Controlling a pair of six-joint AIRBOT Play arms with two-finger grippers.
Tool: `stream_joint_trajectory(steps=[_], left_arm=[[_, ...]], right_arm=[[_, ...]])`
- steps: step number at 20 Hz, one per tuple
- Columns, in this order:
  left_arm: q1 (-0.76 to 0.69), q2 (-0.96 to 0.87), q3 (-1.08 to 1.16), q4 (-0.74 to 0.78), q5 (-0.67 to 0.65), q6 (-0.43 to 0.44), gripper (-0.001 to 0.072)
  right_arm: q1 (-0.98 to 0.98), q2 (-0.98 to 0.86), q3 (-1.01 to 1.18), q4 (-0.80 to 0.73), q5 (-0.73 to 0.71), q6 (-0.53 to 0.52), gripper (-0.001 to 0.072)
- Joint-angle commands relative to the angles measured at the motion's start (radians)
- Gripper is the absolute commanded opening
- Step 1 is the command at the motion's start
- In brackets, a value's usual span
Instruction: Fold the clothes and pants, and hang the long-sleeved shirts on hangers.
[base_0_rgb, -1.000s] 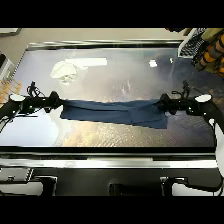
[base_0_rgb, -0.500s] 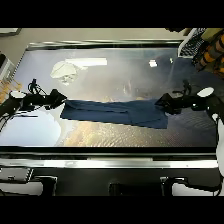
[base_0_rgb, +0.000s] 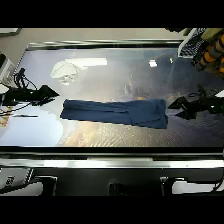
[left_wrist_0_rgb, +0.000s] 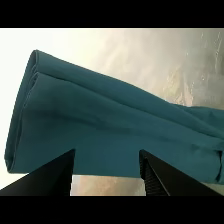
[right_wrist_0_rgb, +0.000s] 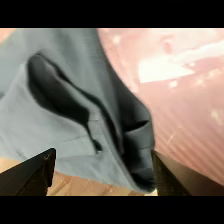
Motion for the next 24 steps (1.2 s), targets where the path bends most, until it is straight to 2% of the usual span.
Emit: stream_joint_trajectory(steps=[1,9,17,21,24], left_arm=[[0.001,0.025,0.004,0.050,-0.088,-0.018,0.0470],[0.001,0.025,0.004,0.050,-0.104,-0.040,0.0469],[0.001,0.025,0.004,0.050,-0.096,-0.052,0.0469],[0.001,0.025,0.004,0.050,-0.079,-0.052,0.0469],[0.001,0.025,0.004,0.050,-0.077,-0.052,0.0469]], right_arm=[[-0.032,-0.076,0.003,0.066,0.018,-0.139,0.0679],[-0.032,-0.171,0.003,0.157,-0.032,-0.231,0.0678],[-0.027,-0.213,0.002,0.221,0.027,-0.235,0.0676],[0.048,-0.213,0.002,0.203,0.001,-0.225,0.0673],[0.121,-0.213,0.002,0.106,-0.028,-0.181,0.0649]])
